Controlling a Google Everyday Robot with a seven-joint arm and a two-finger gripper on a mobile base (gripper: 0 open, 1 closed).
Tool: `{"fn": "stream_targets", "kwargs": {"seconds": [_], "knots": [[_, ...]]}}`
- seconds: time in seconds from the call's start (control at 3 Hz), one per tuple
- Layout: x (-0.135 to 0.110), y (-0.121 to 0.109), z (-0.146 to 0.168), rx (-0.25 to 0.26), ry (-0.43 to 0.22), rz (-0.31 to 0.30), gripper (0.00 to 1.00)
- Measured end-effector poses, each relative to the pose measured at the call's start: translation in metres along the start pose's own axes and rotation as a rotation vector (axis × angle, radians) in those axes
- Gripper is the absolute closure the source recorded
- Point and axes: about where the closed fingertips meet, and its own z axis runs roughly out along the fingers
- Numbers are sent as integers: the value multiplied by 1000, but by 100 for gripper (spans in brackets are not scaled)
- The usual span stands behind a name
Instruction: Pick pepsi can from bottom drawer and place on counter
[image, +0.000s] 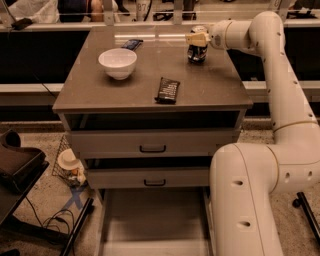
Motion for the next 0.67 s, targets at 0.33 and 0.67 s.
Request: {"fn": "stream_targets", "kwargs": {"seconds": [0.33,0.67], "knots": [[1,2,4,-4,2,1,5],[2,3,6,-7,3,2,0]]}}
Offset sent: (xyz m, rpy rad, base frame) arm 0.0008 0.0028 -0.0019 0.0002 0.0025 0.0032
